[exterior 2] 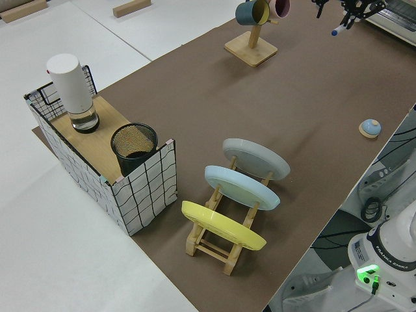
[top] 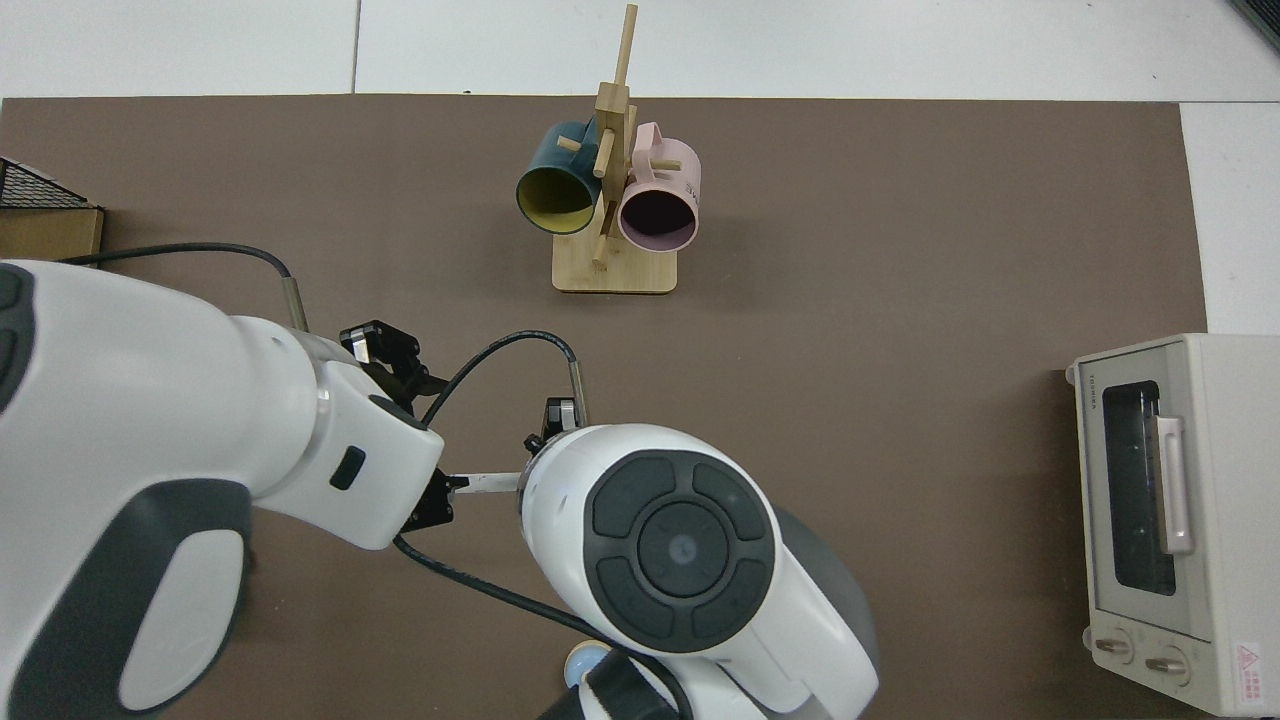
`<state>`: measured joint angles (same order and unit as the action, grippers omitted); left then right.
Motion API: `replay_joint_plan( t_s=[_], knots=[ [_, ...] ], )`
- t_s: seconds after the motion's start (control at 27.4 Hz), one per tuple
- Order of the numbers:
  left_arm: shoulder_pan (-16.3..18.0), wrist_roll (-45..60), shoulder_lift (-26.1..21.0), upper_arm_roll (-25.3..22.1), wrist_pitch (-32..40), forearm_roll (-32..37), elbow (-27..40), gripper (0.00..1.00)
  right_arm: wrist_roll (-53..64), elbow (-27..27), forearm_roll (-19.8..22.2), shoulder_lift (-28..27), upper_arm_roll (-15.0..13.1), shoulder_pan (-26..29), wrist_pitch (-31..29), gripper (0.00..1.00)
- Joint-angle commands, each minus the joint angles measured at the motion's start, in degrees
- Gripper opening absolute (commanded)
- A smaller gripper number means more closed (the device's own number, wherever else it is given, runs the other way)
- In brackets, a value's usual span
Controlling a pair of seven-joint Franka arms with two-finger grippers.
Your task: Put markers into pen holder
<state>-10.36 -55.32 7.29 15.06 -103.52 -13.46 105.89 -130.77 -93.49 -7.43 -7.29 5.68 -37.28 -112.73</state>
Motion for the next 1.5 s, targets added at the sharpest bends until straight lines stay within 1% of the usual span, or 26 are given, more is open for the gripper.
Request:
replay_joint_plan(
  t_s=[0.0,0.18,0.29,0.36,0.73,0.84,1.09,1.46],
  knots=[
    [-0.89,1.35,1.76,-0.38,-1.95,-0.87,3.27,0.72,-1.85,2.0,1.28,-1.15,-0.14,-0.43,1.03,0.0],
    [-1.32,1.35,1.93,-0.38,-1.42,-0.87,3.71,0.59,-1.85,2.0,1.28,-1.15,-0.14,-0.34,1.11,0.0],
    [-1.33,1.09,2.11,-0.38,-1.25,-0.87,4.15,0.55,-1.85,2.0,1.28,-1.15,-0.23,-0.25,1.11,0.0],
    [-1.33,0.83,2.2,-0.38,-1.07,-0.87,4.24,0.5,-1.85,2.0,1.19,-1.15,-0.23,-0.25,1.03,0.0],
    [-1.33,0.39,2.29,-0.38,0.25,-0.87,4.24,0.5,-1.85,3.23,0.67,-1.32,-0.32,0.54,0.85,0.0],
    [-1.24,0.47,2.29,-0.47,0.25,-0.87,4.24,0.46,-1.94,3.67,0.67,-1.41,-0.32,0.72,0.85,0.0],
    [-0.97,0.83,1.93,-0.47,0.16,-0.87,3.71,0.46,-1.85,3.58,0.58,-1.41,-0.32,0.72,0.59,0.0],
    [-0.71,0.83,1.85,-0.73,-0.37,-0.87,3.27,0.45,-1.24,2.88,1.19,-1.41,-0.32,0.89,-1.52,0.0]
  ],
)
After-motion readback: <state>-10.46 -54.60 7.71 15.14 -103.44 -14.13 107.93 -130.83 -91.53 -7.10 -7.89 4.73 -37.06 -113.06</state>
